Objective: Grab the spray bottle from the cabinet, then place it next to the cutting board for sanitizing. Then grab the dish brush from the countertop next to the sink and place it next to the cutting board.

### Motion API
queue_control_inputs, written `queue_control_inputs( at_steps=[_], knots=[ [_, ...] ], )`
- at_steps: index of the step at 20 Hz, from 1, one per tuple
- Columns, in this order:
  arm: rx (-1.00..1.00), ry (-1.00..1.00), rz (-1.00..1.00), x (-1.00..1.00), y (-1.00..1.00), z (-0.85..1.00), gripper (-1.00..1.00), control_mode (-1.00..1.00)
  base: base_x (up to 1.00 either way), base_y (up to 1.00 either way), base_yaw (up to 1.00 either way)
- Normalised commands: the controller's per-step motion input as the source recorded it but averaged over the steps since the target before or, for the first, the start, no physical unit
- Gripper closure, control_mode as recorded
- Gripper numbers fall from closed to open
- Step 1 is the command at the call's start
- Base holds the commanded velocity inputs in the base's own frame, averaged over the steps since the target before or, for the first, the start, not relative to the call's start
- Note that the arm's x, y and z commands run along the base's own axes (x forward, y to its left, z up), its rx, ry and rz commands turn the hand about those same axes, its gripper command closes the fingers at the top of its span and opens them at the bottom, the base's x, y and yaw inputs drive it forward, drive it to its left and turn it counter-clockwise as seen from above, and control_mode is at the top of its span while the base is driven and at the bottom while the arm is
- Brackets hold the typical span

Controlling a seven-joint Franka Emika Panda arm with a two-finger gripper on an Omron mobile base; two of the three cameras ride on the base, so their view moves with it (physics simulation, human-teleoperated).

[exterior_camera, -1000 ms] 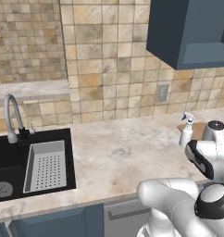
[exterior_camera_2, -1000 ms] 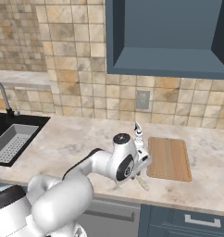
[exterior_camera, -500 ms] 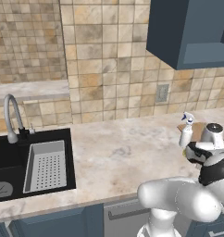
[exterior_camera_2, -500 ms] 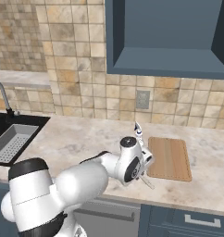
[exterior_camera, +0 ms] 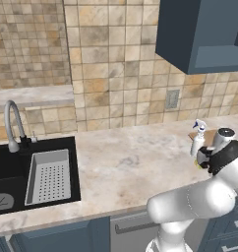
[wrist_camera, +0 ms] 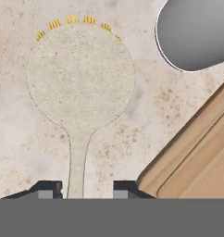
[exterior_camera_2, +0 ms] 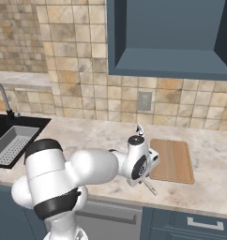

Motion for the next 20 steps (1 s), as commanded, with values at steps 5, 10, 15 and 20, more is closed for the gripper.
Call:
queue_control_inputs(
  at_steps=[5,10,15,20],
  knots=[
    [0.00,0.02,0.00,0.13,0.00,-0.28,-1.00,-1.00,0.00,0.00,0.00],
    [0.03,-0.08,0.00,-0.37,-0.17,0.10,-1.00,-1.00,0.00,0.00,0.00],
    [0.01,-0.17,0.00,-0.61,-0.08,0.44,-1.00,-1.00,0.00,0.00,0.00],
    [0.00,-0.14,0.00,-0.49,0.00,0.82,-1.00,-1.00,0.00,0.00,0.00]
  ],
)
